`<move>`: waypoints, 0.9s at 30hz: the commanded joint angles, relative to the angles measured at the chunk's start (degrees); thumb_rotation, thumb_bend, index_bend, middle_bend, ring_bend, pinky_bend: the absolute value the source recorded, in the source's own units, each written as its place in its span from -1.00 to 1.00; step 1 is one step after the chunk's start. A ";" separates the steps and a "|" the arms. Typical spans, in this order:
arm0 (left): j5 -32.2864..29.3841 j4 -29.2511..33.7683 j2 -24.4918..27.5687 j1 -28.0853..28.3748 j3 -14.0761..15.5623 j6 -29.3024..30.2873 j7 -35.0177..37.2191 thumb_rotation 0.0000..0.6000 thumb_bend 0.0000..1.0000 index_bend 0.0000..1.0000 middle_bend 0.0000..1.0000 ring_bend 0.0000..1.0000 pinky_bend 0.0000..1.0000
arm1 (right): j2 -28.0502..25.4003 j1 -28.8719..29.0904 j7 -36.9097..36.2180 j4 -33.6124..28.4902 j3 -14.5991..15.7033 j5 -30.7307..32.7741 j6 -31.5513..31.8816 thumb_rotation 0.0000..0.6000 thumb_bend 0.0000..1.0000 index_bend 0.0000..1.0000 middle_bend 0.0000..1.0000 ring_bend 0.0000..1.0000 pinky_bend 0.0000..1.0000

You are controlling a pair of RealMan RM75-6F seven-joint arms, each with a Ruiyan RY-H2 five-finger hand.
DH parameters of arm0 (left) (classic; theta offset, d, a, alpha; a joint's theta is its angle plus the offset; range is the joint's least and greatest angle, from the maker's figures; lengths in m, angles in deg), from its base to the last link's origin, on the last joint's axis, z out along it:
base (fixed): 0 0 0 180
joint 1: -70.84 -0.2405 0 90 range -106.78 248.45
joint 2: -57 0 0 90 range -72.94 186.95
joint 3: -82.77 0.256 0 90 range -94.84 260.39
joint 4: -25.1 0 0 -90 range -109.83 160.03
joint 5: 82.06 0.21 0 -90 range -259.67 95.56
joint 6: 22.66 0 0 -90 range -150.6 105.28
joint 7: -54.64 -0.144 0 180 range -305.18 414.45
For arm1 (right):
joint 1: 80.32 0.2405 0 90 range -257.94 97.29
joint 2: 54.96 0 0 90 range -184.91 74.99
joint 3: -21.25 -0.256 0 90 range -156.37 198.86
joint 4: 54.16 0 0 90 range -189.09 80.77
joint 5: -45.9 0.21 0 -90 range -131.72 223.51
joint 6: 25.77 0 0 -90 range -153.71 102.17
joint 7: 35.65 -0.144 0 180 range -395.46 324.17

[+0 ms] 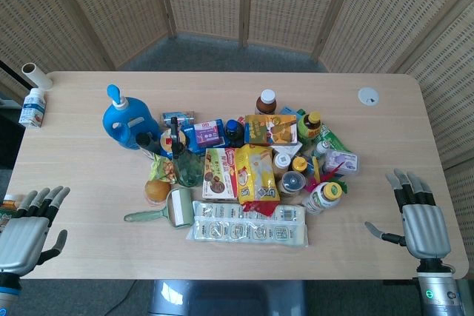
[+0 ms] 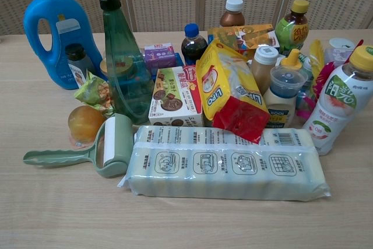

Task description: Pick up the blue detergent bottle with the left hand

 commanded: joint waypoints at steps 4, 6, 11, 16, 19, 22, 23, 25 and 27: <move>0.26 -1.44 -0.32 0.48 0.00 -0.91 2.54 0.94 0.06 -0.93 -1.00 -1.00 -1.00 | -0.23 0.12 -0.17 -1.29 0.11 -0.97 -0.36 0.29 -0.70 -1.00 -1.00 -1.00 -1.00; 0.45 -1.86 -0.40 0.65 -0.08 -1.13 3.78 0.94 0.07 -0.93 -1.00 -1.00 -1.00 | -0.25 0.04 -0.09 -1.56 0.03 -1.12 -0.17 0.30 -0.70 -1.00 -1.00 -1.00 -1.00; 0.23 -3.60 -0.31 1.55 -0.71 -2.62 11.19 0.95 0.07 -0.97 -1.00 -1.00 -1.00 | 0.28 -0.21 -0.88 -1.72 0.04 -0.97 -0.29 0.31 -0.70 -1.00 -1.00 -1.00 -1.00; -4.39 -7.96 -2.42 4.21 -4.16 -6.60 24.07 0.94 0.04 -1.00 -1.00 -1.00 -1.00 | 0.49 -0.06 -1.46 -1.49 -0.12 -0.74 -0.88 0.31 -0.70 -1.00 -1.00 -1.00 -1.00; -7.80 -11.82 -4.44 6.00 -7.04 -9.83 35.46 0.93 0.02 -1.00 -1.00 -1.00 -1.00 | 0.31 -0.03 -1.79 -1.32 -0.29 -0.61 -1.03 0.31 -0.70 -1.00 -1.00 -1.00 -1.00; -10.84 -15.38 -6.62 7.49 -9.66 -11.74 41.40 0.94 -0.01 -1.00 -1.00 -1.00 -1.00 | 0.08 -0.15 -2.14 -1.25 -0.41 -0.12 -1.23 0.30 -0.70 -1.00 -1.00 -1.00 -1.00; -11.79 -16.46 -7.54 7.97 -10.63 -11.99 42.72 0.94 -0.01 -1.00 -1.00 -1.00 -1.00 | 0.04 -0.19 -2.28 -1.14 -0.45 0.13 -1.35 0.30 -0.70 -1.00 -1.00 -1.00 -1.00; -12.88 -17.94 -8.91 8.76 -11.88 -12.48 44.23 0.93 -0.03 -1.00 -1.00 -1.00 -1.00 | 0.09 -0.28 -2.48 -0.88 -0.48 0.59 -1.55 0.30 -0.70 -1.00 -1.00 -1.00 -1.00; -14.32 -19.62 -10.51 9.84 -13.35 -13.24 45.52 0.94 -0.03 -1.00 -1.00 -1.00 -1.00 | 0.21 -0.41 -2.78 -0.60 -0.48 1.16 -1.83 0.30 -0.70 -1.00 -1.00 -1.00 -1.00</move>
